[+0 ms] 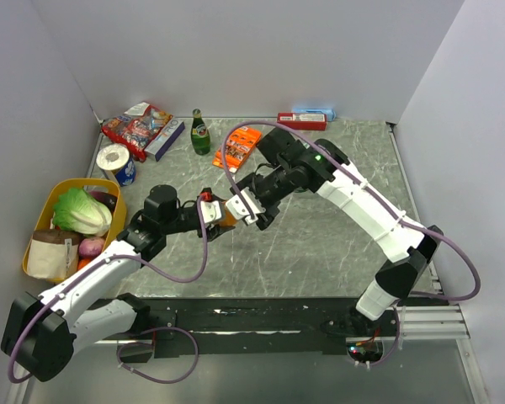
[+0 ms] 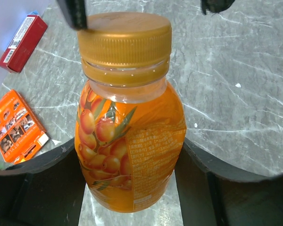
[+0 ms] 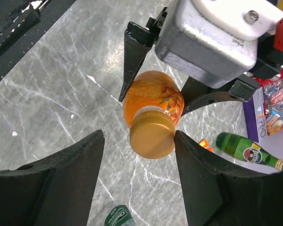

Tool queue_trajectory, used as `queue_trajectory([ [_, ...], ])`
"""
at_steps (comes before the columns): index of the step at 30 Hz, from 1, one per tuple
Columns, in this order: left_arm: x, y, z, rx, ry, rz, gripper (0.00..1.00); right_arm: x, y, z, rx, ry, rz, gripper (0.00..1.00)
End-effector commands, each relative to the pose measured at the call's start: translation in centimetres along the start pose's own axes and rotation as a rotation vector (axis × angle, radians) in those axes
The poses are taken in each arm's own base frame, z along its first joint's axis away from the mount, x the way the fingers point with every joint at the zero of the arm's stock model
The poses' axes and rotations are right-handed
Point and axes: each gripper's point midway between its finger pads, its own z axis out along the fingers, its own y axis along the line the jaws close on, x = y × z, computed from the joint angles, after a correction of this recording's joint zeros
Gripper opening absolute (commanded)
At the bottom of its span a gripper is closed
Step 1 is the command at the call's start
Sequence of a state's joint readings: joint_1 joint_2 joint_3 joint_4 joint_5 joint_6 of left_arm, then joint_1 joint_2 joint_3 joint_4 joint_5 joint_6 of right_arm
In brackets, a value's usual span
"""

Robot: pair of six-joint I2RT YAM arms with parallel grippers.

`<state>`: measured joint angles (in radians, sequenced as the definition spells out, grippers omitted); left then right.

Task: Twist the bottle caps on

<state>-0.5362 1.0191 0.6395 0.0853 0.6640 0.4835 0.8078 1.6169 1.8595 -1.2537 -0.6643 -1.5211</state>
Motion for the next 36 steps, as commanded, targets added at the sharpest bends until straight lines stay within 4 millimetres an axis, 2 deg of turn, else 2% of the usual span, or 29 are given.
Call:
queue_trajectory([
  [1,-3.2,1.0,-0.2,-0.011,-0.090,0.112,0.01,-0.4,-0.5,0.3,-0.002,0.001,-0.036,0.68],
  [6,-3.1,0.9,-0.1,-0.003,-0.085,0.116,0.01,0.1,-0.7,0.5,0.007,0.016,-0.062,0.66],
  [11,-2.9,1.0,0.0,-0.009,-0.080,0.119,0.01,0.0,-1.0,0.6,-0.007,0.012,-0.041,0.54],
  [15,-3.1,1.6,0.0,-0.047,-0.088,0.129,0.01,0.3,-0.9,0.9,-0.018,0.017,0.001,0.47],
  [17,-3.9,2.6,-0.1,-0.106,-0.116,0.149,0.01,0.9,-0.9,1.5,-0.023,0.025,0.060,0.39],
  [18,-3.5,2.8,-0.2,-0.125,-0.116,0.145,0.01,1.1,-0.8,1.7,-0.029,0.030,0.085,0.33],
  [19,-3.7,3.4,-0.2,-0.165,-0.119,0.150,0.01,1.1,-1.0,1.8,-0.023,0.033,0.150,0.22],
  [21,-4.2,4.0,-0.1,-0.200,-0.148,0.145,0.01,2.0,-0.9,2.8,-0.059,0.033,0.271,0.13],
  [22,-4.2,4.6,-0.2,-0.243,-0.151,0.107,0.01,1.6,-1.9,2.1,-0.030,0.019,0.357,0.00],
  [23,-4.4,5.0,-0.2,-0.269,-0.159,0.092,0.01,2.0,-2.2,3.1,-0.049,-0.005,0.451,0.00],
  [25,-5.1,5.6,-0.1,-0.315,-0.192,0.055,0.01,2.6,-3.4,3.1,-0.031,-0.032,0.647,0.00],
  [26,-5.0,6.5,-0.3,-0.371,-0.189,0.040,0.01,2.6,-3.7,3.2,-0.031,-0.051,0.706,0.00],
  [28,-5.3,6.9,-0.2,-0.419,-0.206,0.021,0.01,2.4,-4.4,3.0,-0.017,-0.079,0.862,0.00],
  [29,-5.1,7.4,-0.3,-0.452,-0.198,0.011,0.01,3.2,-4.8,2.9,-0.004,-0.086,0.940,0.00],
  [31,-4.8,7.5,-0.2,-0.464,-0.187,-0.015,0.01,2.7,-5.4,2.8,-0.011,-0.142,1.115,0.00],
  [32,-4.5,7.5,-0.1,-0.464,-0.176,-0.025,0.01,3.2,-5.8,2.5,0.000,-0.157,1.174,0.00],
  [34,-3.5,7.3,0.1,-0.454,-0.138,-0.055,0.01,2.7,-6.6,1.5,0.038,-0.199,1.233,0.00],
  [36,-2.6,6.6,0.3,-0.428,-0.107,-0.078,0.01,2.6,-7.5,-0.2,0.088,-0.236,1.225,0.15],
])
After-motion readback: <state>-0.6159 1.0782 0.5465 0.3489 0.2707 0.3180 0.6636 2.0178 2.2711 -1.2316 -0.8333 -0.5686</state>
